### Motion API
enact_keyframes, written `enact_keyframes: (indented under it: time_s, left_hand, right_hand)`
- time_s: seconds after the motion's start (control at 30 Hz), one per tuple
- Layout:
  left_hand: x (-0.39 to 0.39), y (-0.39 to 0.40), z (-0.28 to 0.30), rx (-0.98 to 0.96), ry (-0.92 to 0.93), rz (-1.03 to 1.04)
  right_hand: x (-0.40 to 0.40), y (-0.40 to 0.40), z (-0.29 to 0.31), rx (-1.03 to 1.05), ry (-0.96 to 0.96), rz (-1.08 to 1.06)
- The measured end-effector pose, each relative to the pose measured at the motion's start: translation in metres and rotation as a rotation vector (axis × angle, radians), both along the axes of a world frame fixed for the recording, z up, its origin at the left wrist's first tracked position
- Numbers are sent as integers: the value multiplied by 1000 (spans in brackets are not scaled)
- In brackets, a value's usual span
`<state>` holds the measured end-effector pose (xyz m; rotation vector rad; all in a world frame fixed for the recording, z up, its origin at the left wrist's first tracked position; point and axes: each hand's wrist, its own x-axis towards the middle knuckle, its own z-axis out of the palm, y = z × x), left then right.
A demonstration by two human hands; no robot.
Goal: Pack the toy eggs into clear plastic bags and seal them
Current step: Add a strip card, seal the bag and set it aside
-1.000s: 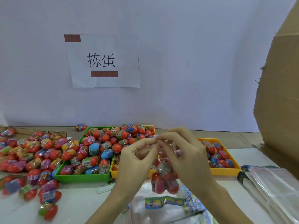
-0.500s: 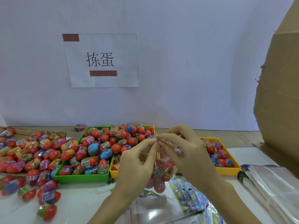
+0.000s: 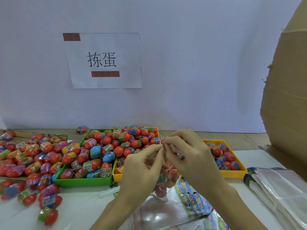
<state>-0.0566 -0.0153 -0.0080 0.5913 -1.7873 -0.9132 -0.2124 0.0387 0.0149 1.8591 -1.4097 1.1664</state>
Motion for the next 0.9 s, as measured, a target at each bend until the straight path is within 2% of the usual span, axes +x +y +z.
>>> enact_keyframes:
  time_s: [0.13, 0.27, 0.67, 0.9]
  left_hand:
    - [1, -1, 1, 96, 55, -43]
    - [3, -5, 2, 160, 76, -46]
    - [7, -9, 7, 191, 114, -141]
    - [10, -11, 8, 180, 72, -184]
  right_hand:
    - [-6, -2, -1, 99, -89, 82]
    - [-8, -2, -1, 187, -64, 110]
    - [-4, -2, -1, 77, -41, 89]
    - [-8, -2, -1, 49, -53, 87]
